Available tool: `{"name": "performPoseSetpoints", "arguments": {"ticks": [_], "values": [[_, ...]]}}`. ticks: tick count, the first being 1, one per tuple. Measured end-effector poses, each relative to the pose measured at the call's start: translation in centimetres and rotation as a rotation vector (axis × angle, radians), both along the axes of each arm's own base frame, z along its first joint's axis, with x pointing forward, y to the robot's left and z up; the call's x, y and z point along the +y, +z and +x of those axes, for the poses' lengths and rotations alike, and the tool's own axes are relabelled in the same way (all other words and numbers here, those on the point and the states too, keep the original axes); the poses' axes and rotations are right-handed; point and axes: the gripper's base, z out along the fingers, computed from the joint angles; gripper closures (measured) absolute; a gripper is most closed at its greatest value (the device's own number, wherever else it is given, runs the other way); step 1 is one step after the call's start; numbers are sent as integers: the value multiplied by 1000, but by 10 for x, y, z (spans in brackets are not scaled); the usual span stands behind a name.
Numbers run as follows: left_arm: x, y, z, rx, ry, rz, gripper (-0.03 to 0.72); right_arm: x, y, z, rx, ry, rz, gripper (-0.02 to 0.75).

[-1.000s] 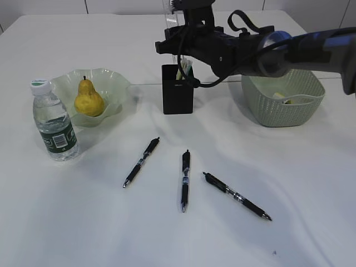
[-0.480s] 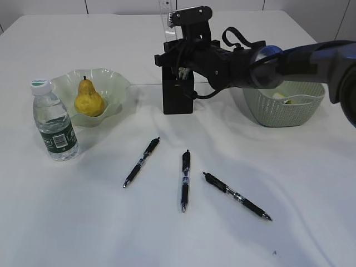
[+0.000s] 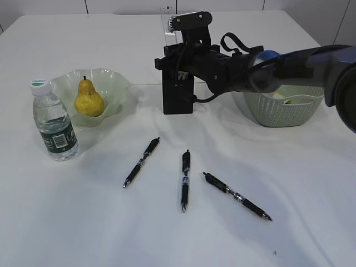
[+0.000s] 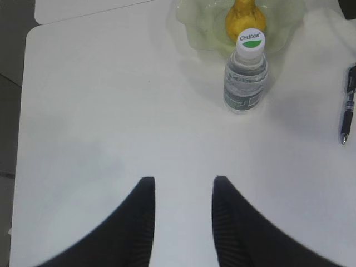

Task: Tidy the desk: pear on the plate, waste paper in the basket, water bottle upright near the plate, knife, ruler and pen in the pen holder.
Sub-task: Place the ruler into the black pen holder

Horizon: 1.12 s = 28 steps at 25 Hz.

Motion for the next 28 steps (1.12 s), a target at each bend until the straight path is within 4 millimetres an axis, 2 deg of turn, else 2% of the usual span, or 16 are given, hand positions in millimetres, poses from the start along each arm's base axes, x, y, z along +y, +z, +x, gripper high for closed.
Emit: {"name": "performPoseSetpoints", "arguments": {"ticks": [3,9,21,28], "values": [[0,0,0,0,0,0,449,0,-2,0,0,0,0,435],[0,0,0,0,0,0,448,0,-19,2,21,-2,-7,435],[0,0,0,0,0,0,449,0,-18,2,2,-4,-1,435],[0,0,0,0,0,0,449,0,-20,2,14,-3,-5,378]]}}
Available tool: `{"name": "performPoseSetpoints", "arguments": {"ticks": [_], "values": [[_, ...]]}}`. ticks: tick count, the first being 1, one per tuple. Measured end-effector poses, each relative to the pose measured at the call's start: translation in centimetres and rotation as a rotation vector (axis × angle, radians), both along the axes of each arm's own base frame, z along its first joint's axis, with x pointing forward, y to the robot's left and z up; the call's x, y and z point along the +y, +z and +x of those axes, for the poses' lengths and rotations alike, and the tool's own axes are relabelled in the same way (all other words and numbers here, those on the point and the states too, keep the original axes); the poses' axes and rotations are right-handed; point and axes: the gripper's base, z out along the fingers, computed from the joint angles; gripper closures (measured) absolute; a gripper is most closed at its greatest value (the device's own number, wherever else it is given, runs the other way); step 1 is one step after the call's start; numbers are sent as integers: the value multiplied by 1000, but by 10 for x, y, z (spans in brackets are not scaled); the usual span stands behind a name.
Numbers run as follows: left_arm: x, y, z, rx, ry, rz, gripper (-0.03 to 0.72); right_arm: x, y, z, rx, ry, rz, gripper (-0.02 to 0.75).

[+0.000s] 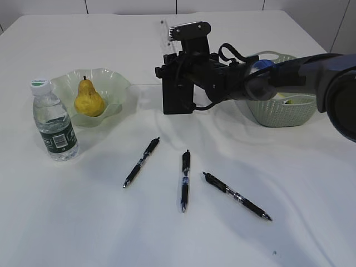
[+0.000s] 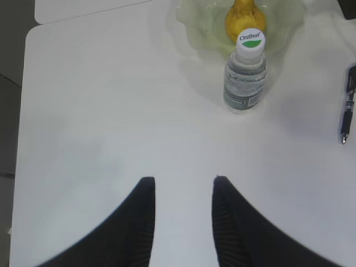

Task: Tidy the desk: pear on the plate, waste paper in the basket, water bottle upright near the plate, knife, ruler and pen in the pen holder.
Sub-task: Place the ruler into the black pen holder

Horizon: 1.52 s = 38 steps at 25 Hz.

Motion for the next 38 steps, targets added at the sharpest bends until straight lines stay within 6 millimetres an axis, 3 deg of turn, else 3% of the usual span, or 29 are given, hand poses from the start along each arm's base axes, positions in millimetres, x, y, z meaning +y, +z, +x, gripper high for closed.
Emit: {"name": "performPoseSetpoints", "arguments": {"ticks": [16,28,38], "values": [[0,0,0,0,0,0,449,0,2,-1,32,5,-12,352],[0,0,0,0,0,0,449,-5,81,-22,132,33,-39,352],[0,0,0,0,0,0,449,-23,172,-80,364,82,-120,352]]}}
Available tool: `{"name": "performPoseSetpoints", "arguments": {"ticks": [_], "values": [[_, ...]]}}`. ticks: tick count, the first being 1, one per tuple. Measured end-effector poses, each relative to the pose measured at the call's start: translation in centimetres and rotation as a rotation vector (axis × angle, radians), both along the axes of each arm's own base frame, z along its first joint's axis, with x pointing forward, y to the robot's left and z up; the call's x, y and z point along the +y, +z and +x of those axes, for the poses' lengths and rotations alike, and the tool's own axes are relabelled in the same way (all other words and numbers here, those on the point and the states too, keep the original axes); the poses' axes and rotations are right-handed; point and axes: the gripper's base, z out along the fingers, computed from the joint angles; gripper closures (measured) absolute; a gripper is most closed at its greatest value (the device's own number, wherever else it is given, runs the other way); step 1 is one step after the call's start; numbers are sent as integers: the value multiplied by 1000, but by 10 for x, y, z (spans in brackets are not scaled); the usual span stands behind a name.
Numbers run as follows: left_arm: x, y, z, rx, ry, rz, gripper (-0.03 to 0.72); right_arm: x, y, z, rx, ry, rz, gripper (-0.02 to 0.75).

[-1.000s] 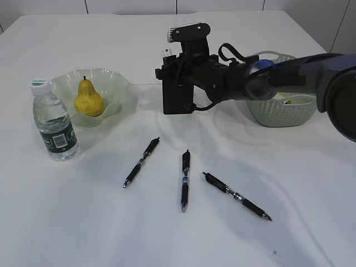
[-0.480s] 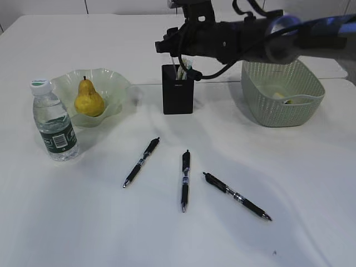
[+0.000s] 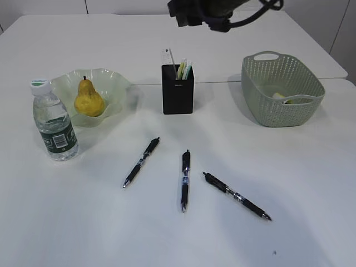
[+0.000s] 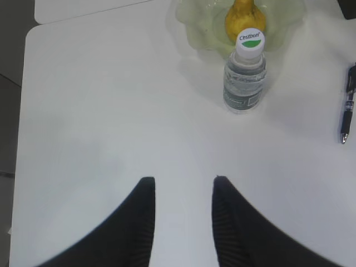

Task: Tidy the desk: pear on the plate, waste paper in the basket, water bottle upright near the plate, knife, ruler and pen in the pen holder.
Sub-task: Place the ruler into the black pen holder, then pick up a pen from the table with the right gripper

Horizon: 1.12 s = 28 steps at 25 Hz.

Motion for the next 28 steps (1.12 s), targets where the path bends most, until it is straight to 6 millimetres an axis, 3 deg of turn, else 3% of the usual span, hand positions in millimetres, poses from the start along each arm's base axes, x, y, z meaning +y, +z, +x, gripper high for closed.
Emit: {"name": "performPoseSetpoints", "arguments": {"ticks": [8,14,17,21,28], "values": [[1,-2,-2,24,19,-7,449,-24,53,-56,231,38,-161,405],[1,-3,-2,47,25,-4,448,-30,53,-68,374,41,-233,416],[-1,-5,1,57,21,-12,448,-29,41,-66,418,44,-246,413],[-3,-6,1,67,15,-27,447,-24,11,-62,517,61,-246,371],[-3,-6,1,67,15,-27,447,-28,-70,-69,741,117,-381,349]]}}
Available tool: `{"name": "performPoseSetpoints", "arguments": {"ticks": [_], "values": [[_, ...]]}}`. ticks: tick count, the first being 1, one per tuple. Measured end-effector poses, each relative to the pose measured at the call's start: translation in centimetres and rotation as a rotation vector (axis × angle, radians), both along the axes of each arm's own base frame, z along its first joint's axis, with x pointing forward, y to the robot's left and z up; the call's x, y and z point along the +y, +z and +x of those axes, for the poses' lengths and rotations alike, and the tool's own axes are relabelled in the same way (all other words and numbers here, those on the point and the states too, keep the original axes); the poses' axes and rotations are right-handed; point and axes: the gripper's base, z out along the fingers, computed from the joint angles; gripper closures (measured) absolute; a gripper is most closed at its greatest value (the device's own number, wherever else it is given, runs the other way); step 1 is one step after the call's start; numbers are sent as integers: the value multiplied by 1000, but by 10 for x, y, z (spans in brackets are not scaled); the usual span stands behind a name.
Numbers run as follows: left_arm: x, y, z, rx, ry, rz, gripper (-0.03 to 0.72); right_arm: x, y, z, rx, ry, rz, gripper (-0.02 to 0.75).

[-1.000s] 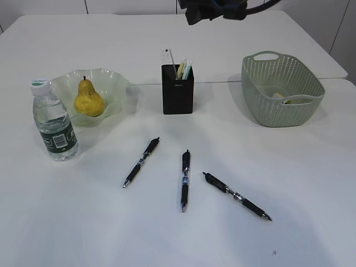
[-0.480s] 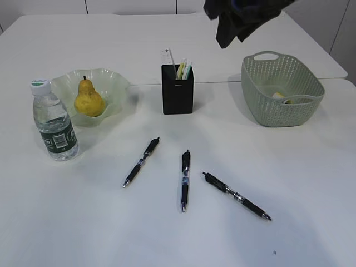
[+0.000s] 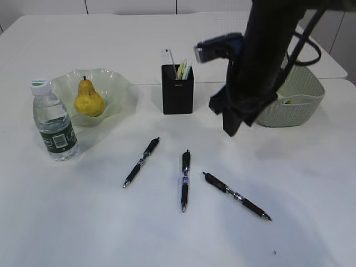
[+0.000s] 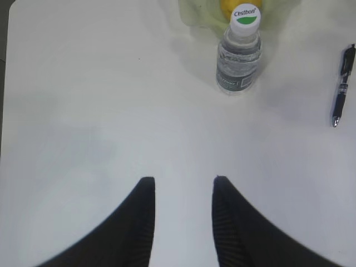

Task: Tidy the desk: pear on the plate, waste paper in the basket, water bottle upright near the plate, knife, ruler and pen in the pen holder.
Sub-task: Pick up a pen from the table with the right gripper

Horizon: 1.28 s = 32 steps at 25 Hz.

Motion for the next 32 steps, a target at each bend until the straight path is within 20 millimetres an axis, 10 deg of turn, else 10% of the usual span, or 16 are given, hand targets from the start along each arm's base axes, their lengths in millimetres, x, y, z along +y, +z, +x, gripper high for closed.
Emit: {"name": "performPoseSetpoints", "arguments": {"ticks": [6,32], "values": [[0,0,0,0,0,0,447,-6,-46,-23,151,142,-34,349],[-1,0,0,2,-2,-6,447,22,-112,-16,131,231,-68,346]]}}
